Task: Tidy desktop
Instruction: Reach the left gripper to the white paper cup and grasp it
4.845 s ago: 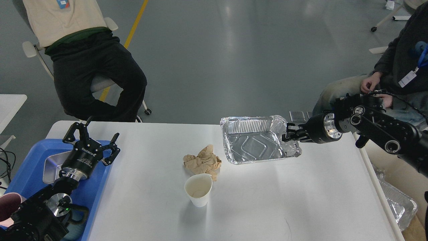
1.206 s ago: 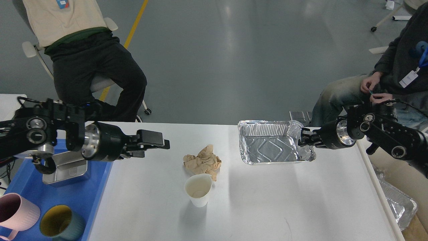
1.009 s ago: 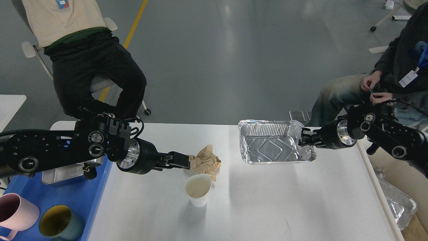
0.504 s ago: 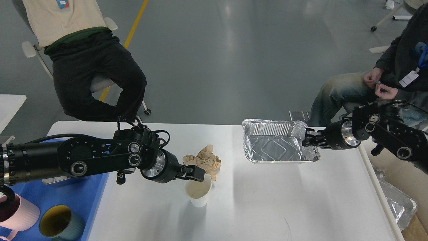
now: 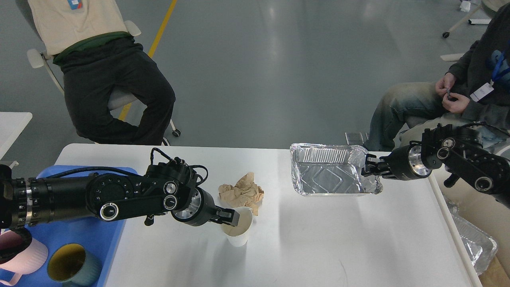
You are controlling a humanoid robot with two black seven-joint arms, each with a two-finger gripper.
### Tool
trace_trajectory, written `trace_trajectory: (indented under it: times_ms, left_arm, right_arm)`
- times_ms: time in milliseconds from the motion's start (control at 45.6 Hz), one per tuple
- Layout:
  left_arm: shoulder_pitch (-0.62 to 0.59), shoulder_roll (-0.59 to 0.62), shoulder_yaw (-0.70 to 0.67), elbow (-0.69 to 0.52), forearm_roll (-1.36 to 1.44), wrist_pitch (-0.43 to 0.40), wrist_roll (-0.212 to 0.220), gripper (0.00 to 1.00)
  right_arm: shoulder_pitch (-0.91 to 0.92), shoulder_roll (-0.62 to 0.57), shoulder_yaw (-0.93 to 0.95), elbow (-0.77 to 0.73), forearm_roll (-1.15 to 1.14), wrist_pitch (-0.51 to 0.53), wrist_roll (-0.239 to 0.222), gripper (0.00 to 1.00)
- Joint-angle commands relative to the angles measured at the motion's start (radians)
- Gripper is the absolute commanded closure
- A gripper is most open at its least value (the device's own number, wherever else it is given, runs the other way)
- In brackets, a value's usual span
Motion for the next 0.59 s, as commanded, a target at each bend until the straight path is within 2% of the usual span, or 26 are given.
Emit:
trace_trajectory:
  times_ms: [0,66,153,197,219,241,307,570]
  left_arm:
    - [0.014,-0.031,0.0,0.054,0.013,0.002,0.001,0.35]
    - [0.018,-0.039,0.0,0.061,0.013,0.002,0.003,0.4]
    - [0.032,-0.039,0.0,0.063,0.016,0.001,0.003,0.58]
    - [0.038,-0.039,0.0,0.063,0.022,0.0,0.004,0.75]
    - [0.044,-0.039,0.0,0.063,0.034,0.0,0.006,0.9]
    - [0.046,-0.039,0.0,0.064,0.039,-0.002,0.006,0.94]
    - [0.049,-0.039,0.0,0.064,0.044,-0.005,0.006,0.98]
    - [0.027,-0.017,-0.015,0.054,0.039,-0.084,0.007,1.0]
  right_arm:
    - [-0.003,-0.001,0.002,0.0,0.0,0.0,0.003,1.0]
    - [-0.005,-0.002,0.003,0.0,0.0,0.0,0.003,1.0]
    - [-0.008,-0.009,0.003,0.0,0.0,0.0,0.004,1.0]
    - [-0.01,-0.009,0.003,0.0,0.0,0.0,0.004,1.0]
    - [-0.01,-0.009,0.003,0.0,0.0,0.0,0.004,1.0]
    - [-0.01,-0.009,0.003,0.0,0.0,0.0,0.004,1.0]
    - [-0.01,-0.009,0.003,0.0,0.0,0.0,0.004,1.0]
    - [-0.01,-0.004,0.003,0.0,0.0,0.0,0.004,1.0]
